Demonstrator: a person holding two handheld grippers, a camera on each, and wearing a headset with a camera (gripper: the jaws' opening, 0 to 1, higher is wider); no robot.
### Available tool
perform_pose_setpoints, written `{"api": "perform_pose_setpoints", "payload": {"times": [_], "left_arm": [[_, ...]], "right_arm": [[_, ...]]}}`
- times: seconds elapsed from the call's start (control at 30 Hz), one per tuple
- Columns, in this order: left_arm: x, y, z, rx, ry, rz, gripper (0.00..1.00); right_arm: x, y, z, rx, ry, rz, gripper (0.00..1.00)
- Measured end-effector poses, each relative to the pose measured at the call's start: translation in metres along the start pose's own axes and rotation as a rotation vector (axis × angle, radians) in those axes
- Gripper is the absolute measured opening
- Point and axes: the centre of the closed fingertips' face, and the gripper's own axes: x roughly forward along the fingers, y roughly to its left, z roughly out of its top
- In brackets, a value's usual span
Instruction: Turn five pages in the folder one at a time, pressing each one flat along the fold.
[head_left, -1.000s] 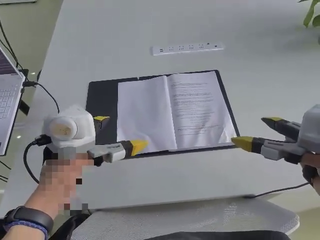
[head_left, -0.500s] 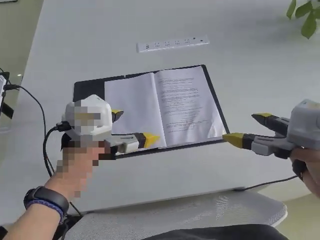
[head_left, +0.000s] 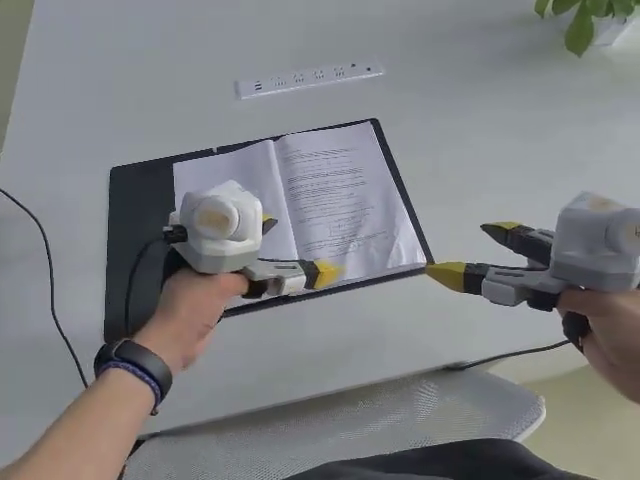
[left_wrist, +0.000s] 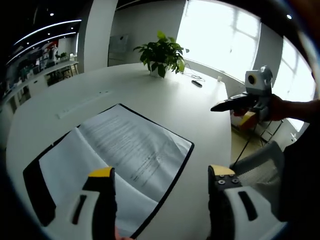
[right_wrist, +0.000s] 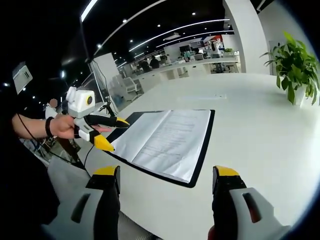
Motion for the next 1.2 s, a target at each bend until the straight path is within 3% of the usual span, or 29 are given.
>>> {"api": "perform_pose_setpoints", "payload": {"times": [0.27,0.47,0.73,0.83,1.1,1.2], "left_arm": [[0.045,-0.009,0.020,-0.001,-0.007,-0.023,0.73],[0.080,-0.015,0.026,-0.012,-0.007,-0.024,0.72],[0.119,-0.017,0.014,-0.004,0.029,0.008,0.71],[0.126,-0.011,0.008,-0.011,0.037,0.057,0.70],[0.140,-0.012,-0.004,0.022,0.072,0.099,0.75],[0.141,-0.010,-0.002,0.024,0.066,0.110,0.75]], "right_arm": [[0.001,-0.002,-0.002,0.014,0.001,0.007,0.74],[0.003,-0.005,0.000,0.018,0.002,0.012,0.74],[0.001,-0.010,-0.001,0.046,0.000,0.013,0.73],[0.002,-0.011,-0.003,0.063,0.001,0.016,0.73],[0.010,-0.016,-0.007,0.063,0.019,0.037,0.72],[0.011,-0.017,-0.009,0.061,0.030,0.043,0.71]]}}
